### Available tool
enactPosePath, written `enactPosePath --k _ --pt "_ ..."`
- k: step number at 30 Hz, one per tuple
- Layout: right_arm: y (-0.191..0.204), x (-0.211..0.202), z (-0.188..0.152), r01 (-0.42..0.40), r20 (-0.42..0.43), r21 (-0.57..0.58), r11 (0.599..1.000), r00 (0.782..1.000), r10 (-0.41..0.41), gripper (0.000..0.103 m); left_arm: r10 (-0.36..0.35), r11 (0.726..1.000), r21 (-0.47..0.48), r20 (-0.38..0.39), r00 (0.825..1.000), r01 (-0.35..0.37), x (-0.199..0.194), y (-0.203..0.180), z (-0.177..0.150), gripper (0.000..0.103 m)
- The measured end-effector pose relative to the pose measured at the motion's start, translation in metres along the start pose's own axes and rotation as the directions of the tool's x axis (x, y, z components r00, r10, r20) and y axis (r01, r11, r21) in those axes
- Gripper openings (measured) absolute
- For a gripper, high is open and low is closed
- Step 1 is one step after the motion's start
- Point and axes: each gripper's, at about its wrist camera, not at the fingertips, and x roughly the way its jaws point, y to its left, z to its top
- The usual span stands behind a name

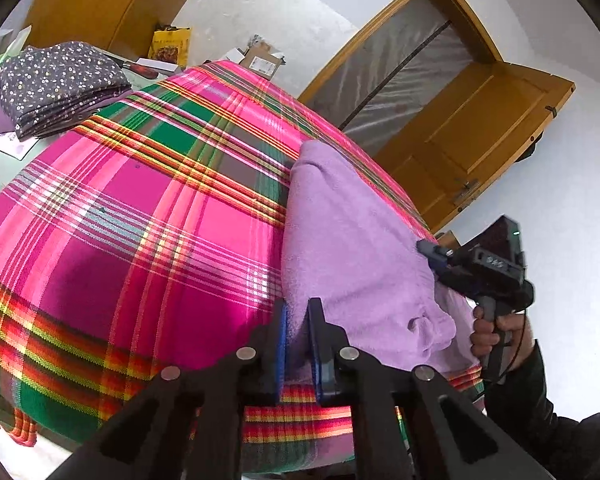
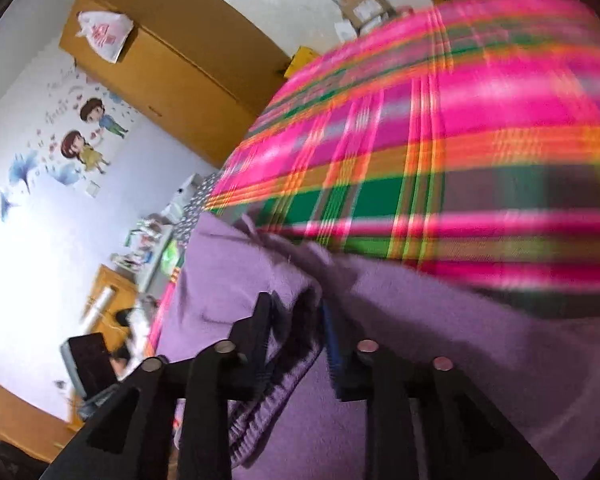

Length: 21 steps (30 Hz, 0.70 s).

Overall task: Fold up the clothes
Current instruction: 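Lay the ribbed cuff down onto the sweater with the right gripper and open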

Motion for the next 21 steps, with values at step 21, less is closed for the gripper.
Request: enactPosePath --k 21 --pt "0.121 0.158 0.082 -0.075 -0.338 -0.364 0.928 0.939 -0.057 0.041 0.023 0.998 0.05 -0.006 1.0 -0.023 -0.001 -0.006 -0.004 0.013"
